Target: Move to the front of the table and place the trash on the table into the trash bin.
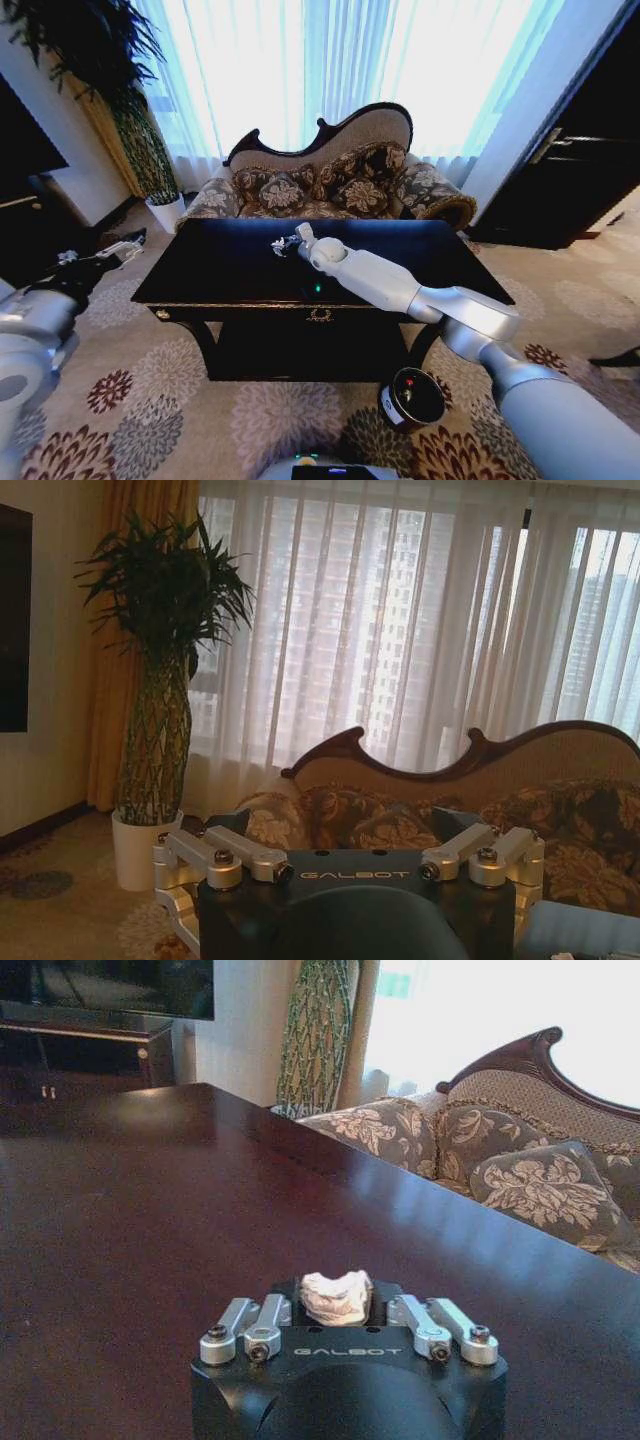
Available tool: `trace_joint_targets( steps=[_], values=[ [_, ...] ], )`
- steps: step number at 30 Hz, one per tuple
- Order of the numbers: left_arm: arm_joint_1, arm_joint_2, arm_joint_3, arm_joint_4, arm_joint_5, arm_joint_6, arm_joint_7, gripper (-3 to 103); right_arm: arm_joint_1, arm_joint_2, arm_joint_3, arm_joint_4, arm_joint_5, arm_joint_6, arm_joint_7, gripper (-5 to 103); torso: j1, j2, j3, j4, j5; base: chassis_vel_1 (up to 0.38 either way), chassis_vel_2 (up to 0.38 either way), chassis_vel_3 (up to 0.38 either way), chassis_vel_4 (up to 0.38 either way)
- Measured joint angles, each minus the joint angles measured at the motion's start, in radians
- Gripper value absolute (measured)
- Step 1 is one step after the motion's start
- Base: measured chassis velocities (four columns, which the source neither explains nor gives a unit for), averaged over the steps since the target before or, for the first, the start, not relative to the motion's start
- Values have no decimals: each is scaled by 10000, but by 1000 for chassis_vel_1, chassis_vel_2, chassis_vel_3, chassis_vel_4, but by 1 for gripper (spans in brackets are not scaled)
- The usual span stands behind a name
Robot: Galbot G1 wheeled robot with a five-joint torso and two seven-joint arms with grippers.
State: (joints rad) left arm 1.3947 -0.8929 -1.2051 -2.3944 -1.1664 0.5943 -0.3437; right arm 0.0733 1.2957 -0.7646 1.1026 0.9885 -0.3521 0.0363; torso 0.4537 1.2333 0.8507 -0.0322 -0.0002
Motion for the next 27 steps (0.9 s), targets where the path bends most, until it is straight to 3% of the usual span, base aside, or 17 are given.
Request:
trace_joint_targets(
  steps=[4, 6, 7, 10, 12, 13, 16, 18, 20, 22, 24, 26, 27],
  values=[
    [-7, -1, 27, 5, 24, -5, 5, 100, -225, -400, 44, 282, -26, 312, -341, 19, -1, 0, 0, 1, 1, 0, 0, 0, 0],
    [-14, -1, 42, 7, 38, -7, 9, 100, -312, -588, 64, 454, -25, 409, -405, 19, 0, 0, 0, 2, 2, 0, 0, 0, 0],
    [-23, 0, 52, 12, 54, -10, 14, 100, -393, -784, 84, 616, -20, 492, -481, 14, 0, 0, -1, 3, 2, 0, 0, 0, 0],
    [-76, 42, 69, 61, 133, -89, 97, 100, -849, -2386, 338, 1635, 49, 962, -1059, 3, -1, 1, -1, -5, -1, 0, 0, 0, 0],
    [-87, 53, 78, 70, 134, -103, 108, 100, -917, -2653, 398, 1802, 90, 1026, -1126, 3, -1, 0, -1, -11, 0, 0, 0, 0, 0],
    [-142, 76, 145, 84, 134, -123, 128, 100, -1082, -3295, 576, 2216, 233, 1183, -1271, 3, -1, 0, 2, -15, 2, 0, 0, 0, 0],
    [-337, 86, 463, 137, 158, -147, 132, 100, -1483, -4296, 1162, 2854, 500, 1481, -1623, 3, 3, -4, 6, -7, 5, 0, 0, 0, 0],
    [-364, 79, 521, 140, 172, -151, 132, 100, -1541, -4396, 1249, 2932, 531, 1508, -1659, 3, 4, -4, 5, -5, 6, 0, 0, 0, 0],
    [-442, -16, 903, 136, 309, -180, 130, 100, -2141, -5290, 2127, 3491, 749, 1617, -1853, 3, 6, -4, 5, 0, 0, 0, 0, 0, 0],
    [-449, -56, 1073, 109, 365, -185, 130, 100, -2400, -5552, 2491, 3677, 810, 1632, -1901, 3, 5, -4, 5, -1, -3, 0, 0, 0, 0],
    [-549, -171, 1578, -10, 564, -192, 131, 100, -3791, -6476, 4055, 4589, 1209, 1773, -1950, 3, 3, -3, 2, 0, 0, 0, 0, 0, 0],
    [-671, -234, 1849, -63, 611, -194, 131, 100, -4939, -6947, 5107, 5206, 1415, 1811, -1998, 3, 1, -3, 2, -7, 11, 0, 0, 0, 0],
    [-671, -234, 1849, -63, 611, -194, 131, 100, -4939, -6947, 5107, 5206, 1415, 1811, -1998, 3, 1, -3, 2, -7, 11, 0, 0, 0, 0]
  ],
)
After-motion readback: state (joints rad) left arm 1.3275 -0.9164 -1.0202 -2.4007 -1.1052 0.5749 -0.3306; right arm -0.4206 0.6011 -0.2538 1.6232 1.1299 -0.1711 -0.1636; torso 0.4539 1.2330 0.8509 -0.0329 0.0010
